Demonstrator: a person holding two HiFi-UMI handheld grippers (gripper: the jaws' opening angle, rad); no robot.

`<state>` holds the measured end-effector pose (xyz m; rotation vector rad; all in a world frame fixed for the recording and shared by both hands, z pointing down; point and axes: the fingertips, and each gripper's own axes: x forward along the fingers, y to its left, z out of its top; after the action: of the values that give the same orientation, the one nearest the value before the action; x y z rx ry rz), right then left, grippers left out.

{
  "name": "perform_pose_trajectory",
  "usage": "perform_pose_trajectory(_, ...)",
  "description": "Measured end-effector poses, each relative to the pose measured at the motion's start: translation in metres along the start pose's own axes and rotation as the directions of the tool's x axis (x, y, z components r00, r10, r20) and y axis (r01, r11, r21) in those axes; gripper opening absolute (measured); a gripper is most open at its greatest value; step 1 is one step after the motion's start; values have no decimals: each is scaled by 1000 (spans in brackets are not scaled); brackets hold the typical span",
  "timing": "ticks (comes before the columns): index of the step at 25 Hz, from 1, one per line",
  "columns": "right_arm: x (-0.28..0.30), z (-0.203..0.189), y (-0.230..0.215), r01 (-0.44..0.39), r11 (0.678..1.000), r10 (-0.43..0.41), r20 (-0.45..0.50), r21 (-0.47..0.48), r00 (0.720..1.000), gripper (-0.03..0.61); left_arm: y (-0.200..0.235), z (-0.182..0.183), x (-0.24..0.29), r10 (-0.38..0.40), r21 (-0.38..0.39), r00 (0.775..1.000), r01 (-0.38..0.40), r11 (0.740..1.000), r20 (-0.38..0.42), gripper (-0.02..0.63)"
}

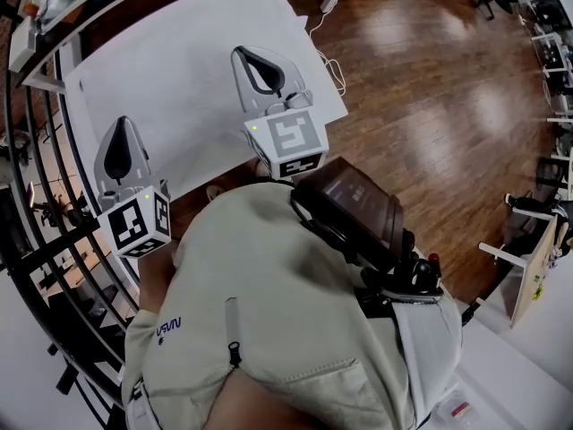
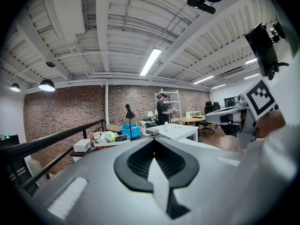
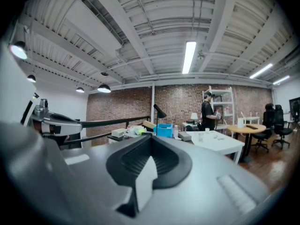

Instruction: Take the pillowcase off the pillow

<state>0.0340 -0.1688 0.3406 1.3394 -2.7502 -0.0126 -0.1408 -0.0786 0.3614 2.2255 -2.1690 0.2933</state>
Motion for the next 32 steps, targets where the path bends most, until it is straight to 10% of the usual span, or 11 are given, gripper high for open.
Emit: perform_pose_trajectory(32,0,1,0,-1,1000,1,2,-8,1000,3,1,2,3,3,-2,1000,-3,1000,20,5)
